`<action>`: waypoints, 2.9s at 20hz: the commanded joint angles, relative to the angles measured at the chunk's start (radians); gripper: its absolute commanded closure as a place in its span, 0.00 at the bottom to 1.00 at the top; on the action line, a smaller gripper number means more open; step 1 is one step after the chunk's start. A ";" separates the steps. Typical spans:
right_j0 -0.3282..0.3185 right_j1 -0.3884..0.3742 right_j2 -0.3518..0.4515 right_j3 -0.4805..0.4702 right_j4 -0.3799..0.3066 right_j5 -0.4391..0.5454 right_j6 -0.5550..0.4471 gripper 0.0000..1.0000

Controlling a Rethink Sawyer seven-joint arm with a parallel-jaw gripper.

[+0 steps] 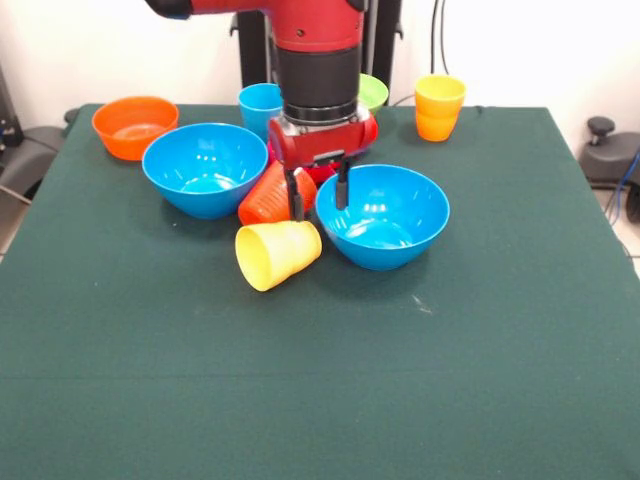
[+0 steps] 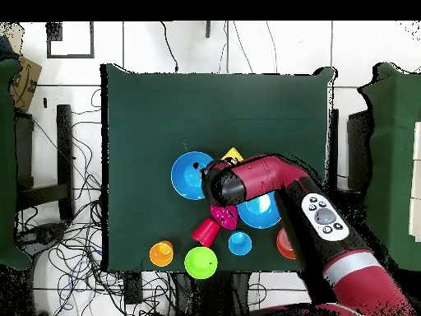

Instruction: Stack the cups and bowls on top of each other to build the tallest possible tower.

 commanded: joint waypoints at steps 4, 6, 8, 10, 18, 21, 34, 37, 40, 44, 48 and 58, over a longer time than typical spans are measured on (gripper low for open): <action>-0.079 -0.023 0.105 -0.033 -0.049 0.140 -0.323 0.00; -0.089 -0.017 0.113 -0.034 -0.062 0.140 -0.320 0.00; -0.102 0.014 0.119 -0.046 -0.089 0.120 -0.315 0.00; -0.105 0.036 0.122 -0.063 -0.108 0.107 -0.312 0.00; -0.150 0.132 0.198 -0.070 -0.057 0.174 -0.390 0.00; -0.160 0.157 0.218 -0.083 -0.064 0.190 -0.423 0.00; -0.136 0.129 0.201 -0.133 -0.126 0.250 -0.504 0.00; -0.128 0.126 0.193 -0.144 -0.131 0.261 -0.518 0.00; -0.127 0.123 0.192 -0.150 -0.137 0.255 -0.525 0.00; -0.133 0.126 0.195 -0.154 -0.140 0.250 -0.537 0.00; -0.141 0.147 0.197 -0.164 -0.126 0.276 -0.564 0.00; -0.147 0.156 0.200 -0.195 -0.127 0.317 -0.621 0.00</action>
